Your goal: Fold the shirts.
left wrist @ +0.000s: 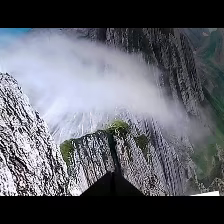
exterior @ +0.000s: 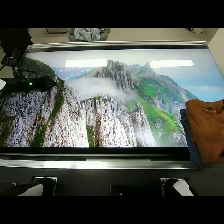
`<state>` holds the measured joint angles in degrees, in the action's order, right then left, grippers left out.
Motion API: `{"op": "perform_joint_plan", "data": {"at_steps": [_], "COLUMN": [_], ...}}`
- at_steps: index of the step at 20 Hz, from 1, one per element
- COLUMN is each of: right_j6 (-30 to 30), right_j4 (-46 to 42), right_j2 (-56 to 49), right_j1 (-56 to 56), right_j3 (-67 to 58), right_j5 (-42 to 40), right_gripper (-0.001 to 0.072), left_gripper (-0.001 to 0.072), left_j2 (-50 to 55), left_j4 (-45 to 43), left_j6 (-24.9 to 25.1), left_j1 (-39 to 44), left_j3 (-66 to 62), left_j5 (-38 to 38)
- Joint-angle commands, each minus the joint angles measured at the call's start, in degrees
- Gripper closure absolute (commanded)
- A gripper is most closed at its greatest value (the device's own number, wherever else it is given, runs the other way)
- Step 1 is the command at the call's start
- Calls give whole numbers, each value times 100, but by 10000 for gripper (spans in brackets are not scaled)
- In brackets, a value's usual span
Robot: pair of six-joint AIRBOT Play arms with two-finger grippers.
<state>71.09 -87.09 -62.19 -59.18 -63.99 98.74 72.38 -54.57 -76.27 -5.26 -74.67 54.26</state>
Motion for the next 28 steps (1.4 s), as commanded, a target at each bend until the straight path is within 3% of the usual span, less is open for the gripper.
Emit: {"op": "perform_joint_plan", "data": {"at_steps": [1,3,6,10,12,13,15,16,19,22,28], "right_j6": [-452,-599,-1259,-1799,-1606,-1252,-695,-570,-514,-529,-527], "right_j4": [-214,-162,1108,1362,1091,817,361,437,870,785,691], "right_j2": [55,52,52,39,-173,-400,-1005,-1370,-2197,-2328,-2328], "right_j1": [4,22,170,2304,3720,4433,5460,5748,6102,6271,6260], "right_j3": [94,-496,-1836,-2599,-2599,-2592,-2516,-2483,-2474,-2474,-2474], "right_j5": [-654,-1134,-2721,-4186,-3805,-3375,-2535,-2107,-1158,-1270,-1272], "right_gripper": [15,15,17,20,20,19,16,18,52,47,47], "left_gripper": [679,680,683,682,670,556,134,74,73,74,74], "left_j2": [-28,-46,-28,153,315,424,673,752,555,409,420], "left_j4": [17,13,-507,-4057,-4387,-4356,-4339,-4312,-4017,-3969,-3971], "left_j6": [2,4,142,-1403,-1631,-1821,-2159,-2179,-2192,-2538,-2533], "left_j1": [0,0,96,879,1147,1237,1377,1423,1432,1464,1469], "left_j3": [-61,-374,-1373,-2221,-2146,-2076,-1742,-1449,-291,9,13], "left_j5": [164,302,315,350,787,1180,2227,2704,2640,2214,2218]}}
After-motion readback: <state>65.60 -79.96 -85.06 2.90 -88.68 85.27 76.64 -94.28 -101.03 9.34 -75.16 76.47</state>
